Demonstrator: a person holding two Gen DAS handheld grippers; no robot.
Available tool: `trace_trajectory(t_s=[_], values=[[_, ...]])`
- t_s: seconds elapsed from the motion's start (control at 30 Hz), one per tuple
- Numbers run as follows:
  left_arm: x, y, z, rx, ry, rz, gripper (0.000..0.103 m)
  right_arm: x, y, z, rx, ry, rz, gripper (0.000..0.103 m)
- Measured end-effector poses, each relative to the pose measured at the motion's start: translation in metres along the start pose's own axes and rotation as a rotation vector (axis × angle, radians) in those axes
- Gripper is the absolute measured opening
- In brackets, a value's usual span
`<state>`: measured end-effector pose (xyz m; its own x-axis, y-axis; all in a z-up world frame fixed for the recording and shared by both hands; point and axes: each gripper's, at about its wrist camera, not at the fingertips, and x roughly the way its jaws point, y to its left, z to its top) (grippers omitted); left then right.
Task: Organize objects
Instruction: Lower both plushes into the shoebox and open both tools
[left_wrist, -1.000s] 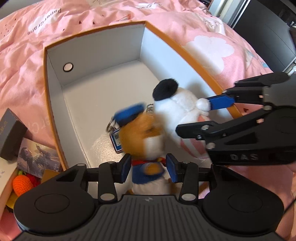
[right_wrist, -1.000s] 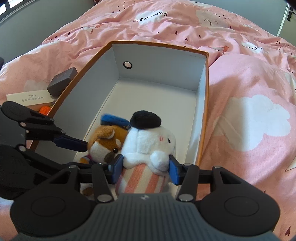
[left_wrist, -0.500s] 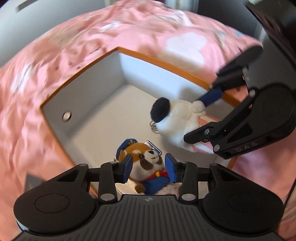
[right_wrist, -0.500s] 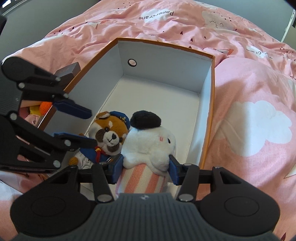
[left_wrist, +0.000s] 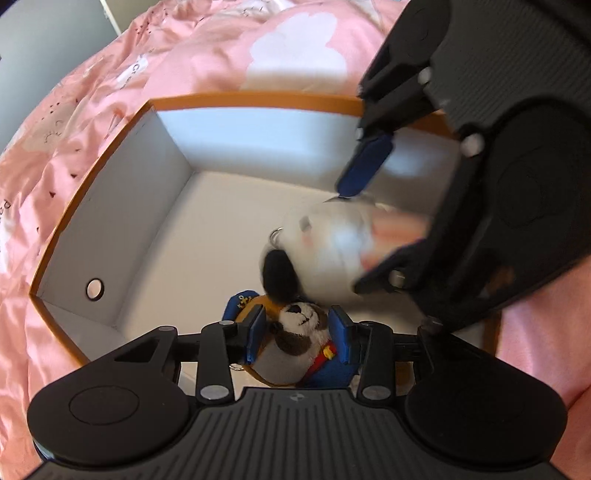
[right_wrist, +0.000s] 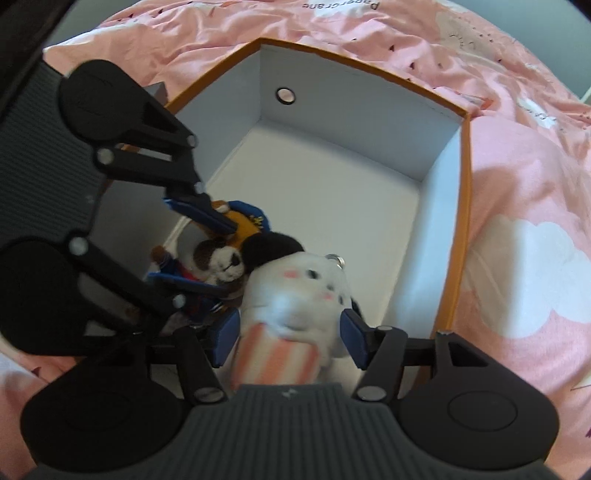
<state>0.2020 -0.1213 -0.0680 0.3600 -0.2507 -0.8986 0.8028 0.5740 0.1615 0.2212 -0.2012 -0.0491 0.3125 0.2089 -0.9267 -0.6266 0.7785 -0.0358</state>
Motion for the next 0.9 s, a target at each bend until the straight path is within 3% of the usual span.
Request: trace_trajectory(t_s=[0.17, 0.37, 0.67, 0.73, 0.9], values=[[-0.003, 0.007, -0.007, -0.063, 0.028, -0.024, 0.037, -0.006, -0.011, 0.001, 0.073, 0.029, 0.114, 0.063], [-0.005, 0.010, -0.018, -0.076, 0.095, -0.010, 0.034, -0.011, -0.019, 0.007, 0.082, 0.013, 0.083, 0.062], [-0.007, 0.011, -0.023, -0.081, 0.085, -0.015, 0.031, 0.010, -0.005, 0.017, -0.201, 0.075, 0.059, 0.076], [-0.007, 0.012, -0.022, -0.076, 0.081, -0.020, 0.030, 0.011, -0.002, 0.017, -0.263, 0.100, 0.094, 0.068], [-0.008, 0.013, -0.023, -0.065, 0.084, -0.029, 0.028, 0.014, 0.008, 0.018, -0.381, 0.117, 0.146, 0.066]])
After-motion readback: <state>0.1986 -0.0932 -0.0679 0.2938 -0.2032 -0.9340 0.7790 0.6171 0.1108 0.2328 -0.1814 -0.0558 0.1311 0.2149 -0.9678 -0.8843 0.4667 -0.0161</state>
